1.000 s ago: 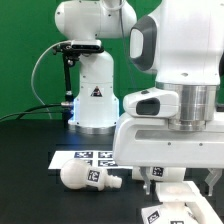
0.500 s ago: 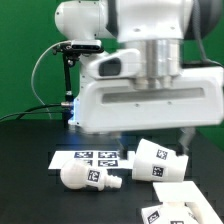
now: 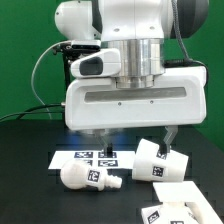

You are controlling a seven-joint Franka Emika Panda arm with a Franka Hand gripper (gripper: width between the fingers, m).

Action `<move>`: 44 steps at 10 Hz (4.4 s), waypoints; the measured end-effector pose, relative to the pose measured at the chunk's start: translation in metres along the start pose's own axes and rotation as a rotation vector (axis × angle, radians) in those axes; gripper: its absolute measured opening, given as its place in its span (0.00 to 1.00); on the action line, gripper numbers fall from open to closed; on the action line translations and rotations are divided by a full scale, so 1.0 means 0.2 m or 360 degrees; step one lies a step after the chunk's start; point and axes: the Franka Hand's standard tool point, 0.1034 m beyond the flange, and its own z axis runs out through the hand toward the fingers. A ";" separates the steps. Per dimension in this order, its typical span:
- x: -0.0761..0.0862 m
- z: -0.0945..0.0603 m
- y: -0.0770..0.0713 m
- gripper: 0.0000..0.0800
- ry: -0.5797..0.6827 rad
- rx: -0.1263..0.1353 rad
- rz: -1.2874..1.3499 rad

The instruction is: Assemble lamp

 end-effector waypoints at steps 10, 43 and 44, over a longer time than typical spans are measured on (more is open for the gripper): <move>-0.25 -0.04 0.25 0.87 -0.0016 0.0015 0.0330; -0.48 -0.15 0.78 0.87 0.0266 0.0877 0.2846; -0.49 -0.12 0.75 0.87 0.0115 0.0789 0.2901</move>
Offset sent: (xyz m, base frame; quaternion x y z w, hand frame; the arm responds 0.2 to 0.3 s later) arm -0.0642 -0.0461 0.0038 0.0503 -0.0092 0.2246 0.9731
